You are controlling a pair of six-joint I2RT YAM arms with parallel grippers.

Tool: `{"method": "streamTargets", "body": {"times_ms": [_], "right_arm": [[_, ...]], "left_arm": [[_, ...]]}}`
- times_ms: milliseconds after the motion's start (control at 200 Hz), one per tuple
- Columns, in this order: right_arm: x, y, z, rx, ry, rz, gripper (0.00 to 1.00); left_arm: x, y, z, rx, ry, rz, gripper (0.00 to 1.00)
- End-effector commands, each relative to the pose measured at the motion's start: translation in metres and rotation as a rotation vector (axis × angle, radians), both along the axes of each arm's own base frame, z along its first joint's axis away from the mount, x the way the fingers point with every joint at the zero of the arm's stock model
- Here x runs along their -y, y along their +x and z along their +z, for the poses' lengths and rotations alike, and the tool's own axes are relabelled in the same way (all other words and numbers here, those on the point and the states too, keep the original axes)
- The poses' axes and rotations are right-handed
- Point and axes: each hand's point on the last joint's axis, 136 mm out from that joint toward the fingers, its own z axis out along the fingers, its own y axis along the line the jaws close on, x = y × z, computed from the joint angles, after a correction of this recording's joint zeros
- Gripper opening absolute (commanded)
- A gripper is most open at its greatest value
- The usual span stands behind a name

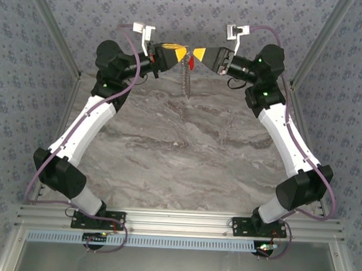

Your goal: Put the keys on the keyring

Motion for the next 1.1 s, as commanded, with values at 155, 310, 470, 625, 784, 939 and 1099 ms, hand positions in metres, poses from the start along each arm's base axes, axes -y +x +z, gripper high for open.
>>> {"method": "streamTargets", "body": {"times_ms": [155, 310, 470, 625, 784, 939, 1099], "right_arm": [[0.002, -0.008, 0.006, 0.061, -0.053, -0.056, 0.46], [0.001, -0.009, 0.007, 0.067, -0.059, -0.056, 0.46], [0.000, -0.010, 0.009, 0.074, -0.063, -0.057, 0.46], [-0.002, -0.012, 0.010, 0.081, -0.070, -0.056, 0.46], [-0.003, -0.014, 0.013, 0.090, -0.070, -0.056, 0.43], [-0.006, -0.014, 0.012, 0.090, -0.071, -0.054, 0.38], [-0.009, -0.015, 0.011, 0.089, -0.078, -0.044, 0.22]], "left_arm": [[-0.006, -0.008, 0.026, 0.070, -0.038, 0.005, 0.00], [-0.005, -0.008, 0.025, 0.066, -0.037, 0.007, 0.00], [-0.005, -0.007, 0.024, 0.061, -0.036, 0.007, 0.00], [-0.005, -0.006, 0.022, 0.055, -0.033, 0.008, 0.00], [-0.005, -0.006, 0.021, 0.052, -0.032, 0.007, 0.00], [-0.004, -0.005, 0.019, 0.046, -0.026, 0.005, 0.00], [-0.004, -0.006, 0.017, 0.044, -0.021, 0.004, 0.00]]}}
